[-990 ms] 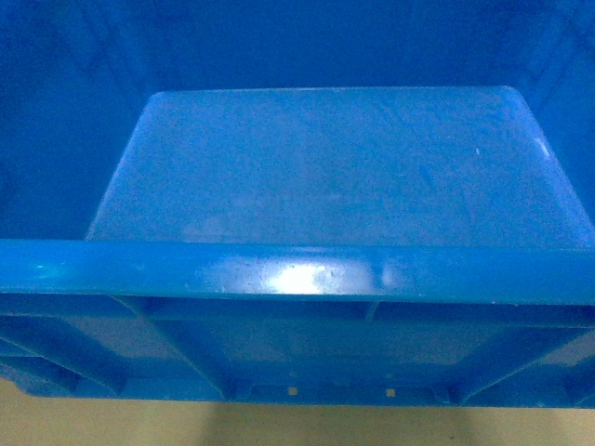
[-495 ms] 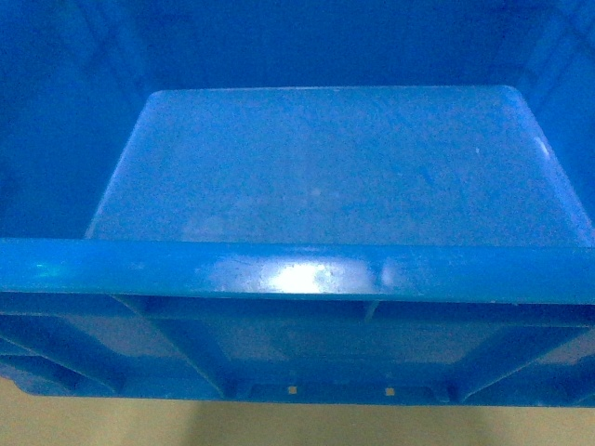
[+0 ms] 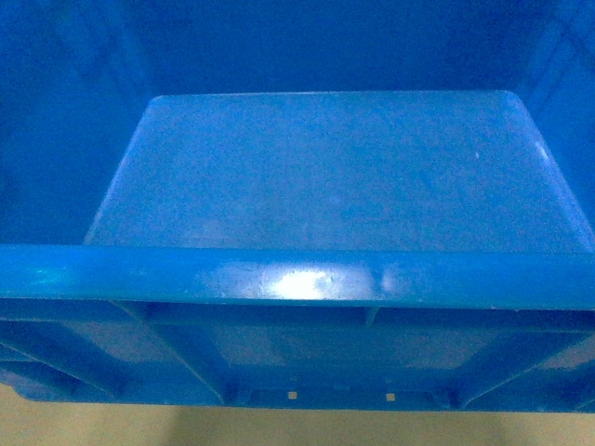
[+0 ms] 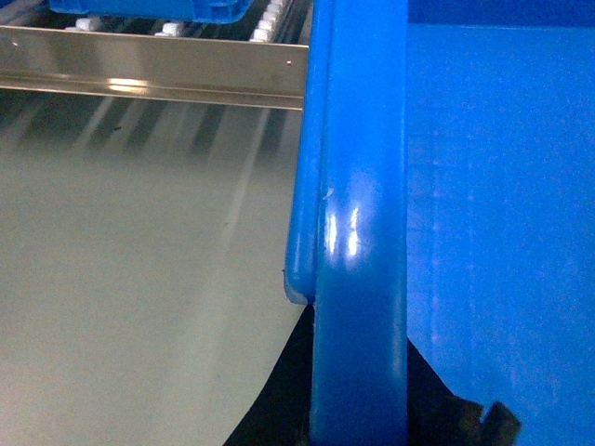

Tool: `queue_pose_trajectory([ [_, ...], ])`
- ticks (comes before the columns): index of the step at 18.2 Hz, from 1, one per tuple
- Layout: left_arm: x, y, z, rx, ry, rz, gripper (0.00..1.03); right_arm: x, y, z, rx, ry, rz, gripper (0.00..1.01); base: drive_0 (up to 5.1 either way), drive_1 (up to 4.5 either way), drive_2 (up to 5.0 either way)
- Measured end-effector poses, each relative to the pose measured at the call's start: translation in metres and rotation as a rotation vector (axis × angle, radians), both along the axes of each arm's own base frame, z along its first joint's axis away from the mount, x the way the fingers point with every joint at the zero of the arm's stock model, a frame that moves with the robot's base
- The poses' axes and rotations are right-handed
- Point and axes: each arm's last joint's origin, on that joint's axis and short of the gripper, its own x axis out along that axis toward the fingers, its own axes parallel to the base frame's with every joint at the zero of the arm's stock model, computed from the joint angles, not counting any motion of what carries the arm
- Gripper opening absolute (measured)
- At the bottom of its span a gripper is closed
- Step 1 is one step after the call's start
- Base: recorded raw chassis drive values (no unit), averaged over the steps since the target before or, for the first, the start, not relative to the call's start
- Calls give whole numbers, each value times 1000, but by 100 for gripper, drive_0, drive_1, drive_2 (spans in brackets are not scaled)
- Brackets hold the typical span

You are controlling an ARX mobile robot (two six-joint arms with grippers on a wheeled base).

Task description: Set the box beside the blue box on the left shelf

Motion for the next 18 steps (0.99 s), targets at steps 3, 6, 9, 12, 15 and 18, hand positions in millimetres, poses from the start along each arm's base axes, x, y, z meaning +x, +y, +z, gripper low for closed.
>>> queue_pose_trajectory([
  [3,0,0,0,-1,-3,0,9,0,0,1,2,-6,0,9,0,0,0],
  [6,0,0,0,-1,-4,0,9,0,0,1,1,-6,0,9,0,0,0],
  [9,0,0,0,-2,-5,0,9,0,0,1,2,-7,0,9,0,0,0],
  [12,0,0,1,-1,-5,0,9,0,0,1,2,-7,0,9,-4,390,-397],
  [15,0,0,1,-2,-6,0,9,0,0,1,2,-8,0,9,0,433,-434],
  [18,0,0,1,-3,-7,0,9,0,0,1,2,-8,0,9,1,434,-433],
])
